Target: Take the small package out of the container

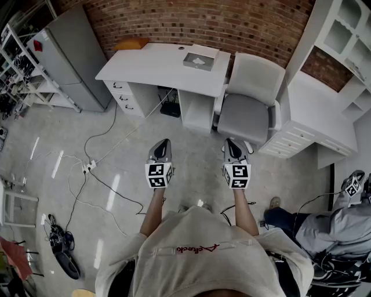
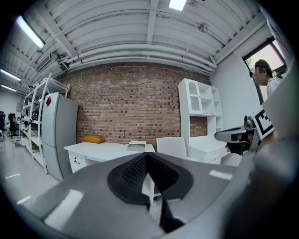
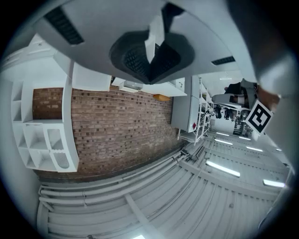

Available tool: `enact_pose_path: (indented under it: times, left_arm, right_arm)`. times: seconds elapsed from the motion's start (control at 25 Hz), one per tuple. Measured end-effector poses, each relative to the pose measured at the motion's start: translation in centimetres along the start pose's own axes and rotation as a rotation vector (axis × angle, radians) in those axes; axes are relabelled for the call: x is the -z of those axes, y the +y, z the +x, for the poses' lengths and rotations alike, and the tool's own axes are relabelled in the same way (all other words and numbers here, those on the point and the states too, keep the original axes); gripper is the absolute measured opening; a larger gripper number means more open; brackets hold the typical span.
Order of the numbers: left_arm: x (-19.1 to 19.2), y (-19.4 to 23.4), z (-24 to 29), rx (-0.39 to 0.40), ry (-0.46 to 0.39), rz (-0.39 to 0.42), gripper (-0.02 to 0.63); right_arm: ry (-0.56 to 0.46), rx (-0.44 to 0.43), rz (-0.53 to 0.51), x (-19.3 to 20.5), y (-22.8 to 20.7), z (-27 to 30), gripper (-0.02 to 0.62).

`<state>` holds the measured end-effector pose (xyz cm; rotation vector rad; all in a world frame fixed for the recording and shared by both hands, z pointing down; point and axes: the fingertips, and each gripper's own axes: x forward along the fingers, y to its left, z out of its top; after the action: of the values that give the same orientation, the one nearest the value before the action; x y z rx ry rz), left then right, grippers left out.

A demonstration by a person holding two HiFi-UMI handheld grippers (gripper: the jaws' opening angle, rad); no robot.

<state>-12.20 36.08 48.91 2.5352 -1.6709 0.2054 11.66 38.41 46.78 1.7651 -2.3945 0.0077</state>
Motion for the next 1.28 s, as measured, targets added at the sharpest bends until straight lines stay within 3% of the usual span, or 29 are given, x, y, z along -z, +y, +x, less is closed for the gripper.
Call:
enact_pose_path:
  times: [0.16,0.4,0.68,1.28]
  left_arm:
    - [0.1,-1.0,2.2,-0.003,0.008,0.001,0.009]
    - [-0.1,-1.5,0.1,0.003,0.001,0.002,0.009]
    - [-0.7,-2.2,1.2,-0.013,-0.009,0.013,0.009]
    - [1.2,-5.1,3.8,-0.033,0.016,-0.001,0.009]
  right_arm:
    - [0.006,-0.011,-0.002,0.5,-1.8,1.4,0.009]
    - [-0.01,-0.011,0.0,-0.2,-0.9,-0.4,0.011]
    - [-0.012,-0.032,-0.019,0.2,-2.1,-0.1,0.011]
    - [0.031,-0.106,-0.049,2.5,-4.4,1.1,0.011]
